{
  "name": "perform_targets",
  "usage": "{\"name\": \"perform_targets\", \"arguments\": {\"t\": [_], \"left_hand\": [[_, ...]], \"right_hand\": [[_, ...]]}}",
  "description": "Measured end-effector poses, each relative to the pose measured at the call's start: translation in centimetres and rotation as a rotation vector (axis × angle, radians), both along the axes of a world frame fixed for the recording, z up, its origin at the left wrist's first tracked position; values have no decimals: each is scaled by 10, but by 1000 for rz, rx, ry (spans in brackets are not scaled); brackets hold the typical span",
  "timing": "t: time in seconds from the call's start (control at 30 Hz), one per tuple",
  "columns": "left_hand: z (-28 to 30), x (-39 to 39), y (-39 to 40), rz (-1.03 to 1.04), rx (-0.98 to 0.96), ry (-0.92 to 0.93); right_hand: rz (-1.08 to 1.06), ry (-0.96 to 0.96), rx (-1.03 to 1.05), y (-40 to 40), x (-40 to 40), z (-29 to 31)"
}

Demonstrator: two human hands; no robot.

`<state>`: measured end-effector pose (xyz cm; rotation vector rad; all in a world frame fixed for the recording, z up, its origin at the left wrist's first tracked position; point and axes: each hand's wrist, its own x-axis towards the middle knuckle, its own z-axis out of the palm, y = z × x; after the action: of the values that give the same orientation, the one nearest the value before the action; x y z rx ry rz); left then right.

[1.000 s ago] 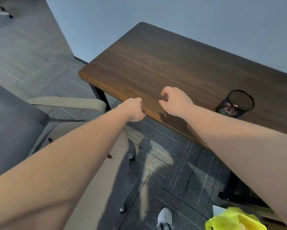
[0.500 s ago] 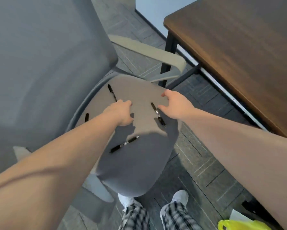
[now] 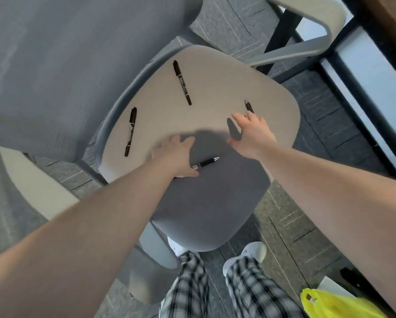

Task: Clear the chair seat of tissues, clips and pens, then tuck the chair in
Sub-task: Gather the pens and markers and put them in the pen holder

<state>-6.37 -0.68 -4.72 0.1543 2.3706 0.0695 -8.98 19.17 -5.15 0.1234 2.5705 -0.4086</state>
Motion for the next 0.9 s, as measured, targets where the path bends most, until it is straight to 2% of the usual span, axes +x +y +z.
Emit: {"name": "perform_targets", "arguments": {"t": [0.3,0.43,0.57,0.67,0.8,0.9], "left_hand": [[-35,4,-2,1,27,75],[-33,3,0,-50,95,118],[-34,0,-8,-97,67,92],[-28,-3,-18,104,111,121],[-16,-15,-37,454,137,289],[-9,-28,-55,632,143,389]], "right_hand": [[-133,-14,101,-11,-5,-40],[-222,106,76,-15,-2,-37],[-227,156,25,-23,-8,-35],[-263,103,-75,-31,-18,-33],[-260,91,-127,-51,-32,-25],[-262,121,-149,-73,-49,-17]]}}
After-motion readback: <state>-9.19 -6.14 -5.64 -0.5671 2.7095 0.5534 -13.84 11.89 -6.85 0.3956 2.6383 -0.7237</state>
